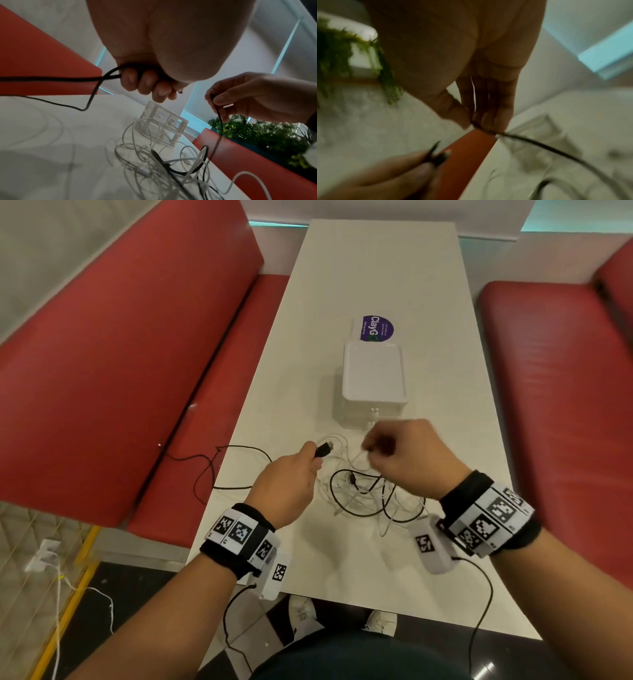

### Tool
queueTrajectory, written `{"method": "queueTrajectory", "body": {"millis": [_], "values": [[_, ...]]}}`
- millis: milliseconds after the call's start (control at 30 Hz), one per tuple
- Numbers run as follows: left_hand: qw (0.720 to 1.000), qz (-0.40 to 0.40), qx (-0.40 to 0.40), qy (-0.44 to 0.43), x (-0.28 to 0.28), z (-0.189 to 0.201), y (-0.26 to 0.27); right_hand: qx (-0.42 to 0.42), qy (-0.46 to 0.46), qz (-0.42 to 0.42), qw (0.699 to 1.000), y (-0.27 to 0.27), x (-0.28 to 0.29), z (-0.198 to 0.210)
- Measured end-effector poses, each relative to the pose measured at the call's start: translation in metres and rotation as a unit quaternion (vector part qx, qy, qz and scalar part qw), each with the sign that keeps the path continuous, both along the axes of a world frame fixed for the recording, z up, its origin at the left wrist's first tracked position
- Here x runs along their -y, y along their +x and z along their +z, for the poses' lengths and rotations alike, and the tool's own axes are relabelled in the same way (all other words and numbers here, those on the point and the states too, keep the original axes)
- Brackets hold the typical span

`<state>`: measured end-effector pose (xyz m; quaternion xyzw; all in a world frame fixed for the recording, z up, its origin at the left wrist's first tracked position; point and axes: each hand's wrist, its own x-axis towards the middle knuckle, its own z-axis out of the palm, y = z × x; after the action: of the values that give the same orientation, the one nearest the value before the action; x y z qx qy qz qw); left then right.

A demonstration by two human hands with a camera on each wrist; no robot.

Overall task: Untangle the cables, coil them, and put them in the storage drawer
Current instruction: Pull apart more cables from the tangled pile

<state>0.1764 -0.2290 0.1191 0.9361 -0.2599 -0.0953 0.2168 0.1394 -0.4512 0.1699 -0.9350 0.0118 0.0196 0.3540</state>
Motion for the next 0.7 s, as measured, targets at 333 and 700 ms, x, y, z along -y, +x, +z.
{"method": "queueTrajectory", "body": {"millis": [333, 700], "values": [[0.955, 0.095, -0.16, -0.23, 0.009, 0.001, -0.003, -0.144, 0.382, -0.02, 0.913, 0.003, -0.04, -0.025], [0.923, 0.112, -0.262, -0.26, 0.005, -0.012, 0.001, -0.082, 0.258, -0.009, 0.963, 0.01, -0.033, -0.03]]}}
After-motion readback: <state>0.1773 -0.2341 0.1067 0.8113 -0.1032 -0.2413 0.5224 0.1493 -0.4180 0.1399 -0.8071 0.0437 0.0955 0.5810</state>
